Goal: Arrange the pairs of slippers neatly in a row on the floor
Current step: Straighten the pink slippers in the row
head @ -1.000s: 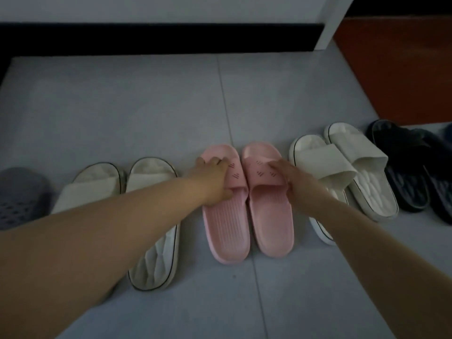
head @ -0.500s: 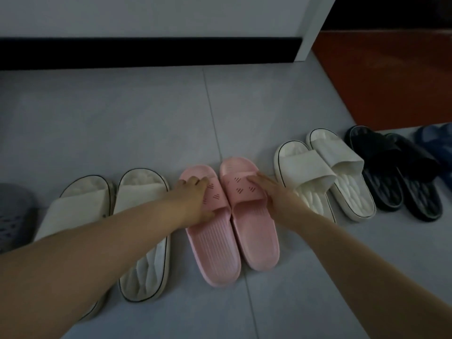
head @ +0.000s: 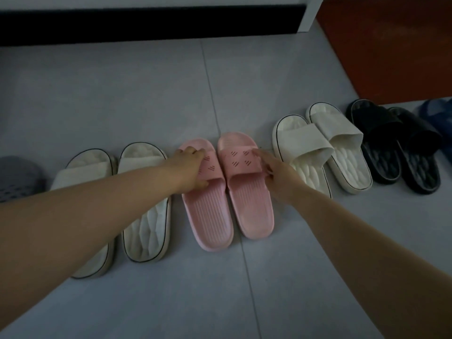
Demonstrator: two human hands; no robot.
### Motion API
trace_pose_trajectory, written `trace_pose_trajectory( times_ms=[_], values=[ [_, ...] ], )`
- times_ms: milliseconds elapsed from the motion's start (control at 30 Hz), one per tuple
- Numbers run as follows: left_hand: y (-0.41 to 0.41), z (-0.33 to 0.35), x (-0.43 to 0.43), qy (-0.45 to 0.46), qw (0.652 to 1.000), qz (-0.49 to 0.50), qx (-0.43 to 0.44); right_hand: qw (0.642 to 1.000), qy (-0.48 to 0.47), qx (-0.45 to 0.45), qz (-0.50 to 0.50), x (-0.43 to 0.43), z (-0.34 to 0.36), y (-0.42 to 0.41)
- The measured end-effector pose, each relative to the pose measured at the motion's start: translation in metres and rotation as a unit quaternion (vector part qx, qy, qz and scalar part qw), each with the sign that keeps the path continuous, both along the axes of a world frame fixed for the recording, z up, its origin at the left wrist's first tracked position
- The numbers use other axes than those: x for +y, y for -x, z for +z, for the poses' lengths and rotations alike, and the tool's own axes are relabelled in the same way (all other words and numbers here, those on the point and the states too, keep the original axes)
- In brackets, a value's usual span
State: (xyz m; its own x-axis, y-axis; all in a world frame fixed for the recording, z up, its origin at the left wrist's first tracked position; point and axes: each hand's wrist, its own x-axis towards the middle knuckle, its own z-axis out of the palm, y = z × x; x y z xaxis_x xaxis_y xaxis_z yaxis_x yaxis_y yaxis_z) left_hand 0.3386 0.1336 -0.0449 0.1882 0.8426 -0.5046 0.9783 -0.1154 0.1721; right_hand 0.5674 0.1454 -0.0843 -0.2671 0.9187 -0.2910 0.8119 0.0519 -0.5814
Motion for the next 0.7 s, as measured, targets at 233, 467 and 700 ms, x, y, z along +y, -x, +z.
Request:
trace_pose_trajectory(
  times_ms=[233, 467, 700],
  values=[
    [-0.001, 0.002, -0.002, 0.000, 1.000, 0.005, -0.007, 1.000, -0.004, -0.001, 0.002, -0.002, 0.000, -0.001],
    [-0.004, 0.003, 0.001, 0.011, 0.999, 0.026, -0.015, 1.000, -0.008, -0.025, -0.003, -0.003, -0.004, -0.001],
    [-0.013, 0.004, 0.004, 0.025, 0.999, 0.037, 0.002, 0.990, 0.012, -0.093, 0.101, 0.018, 0.012, 0.002]
  ],
)
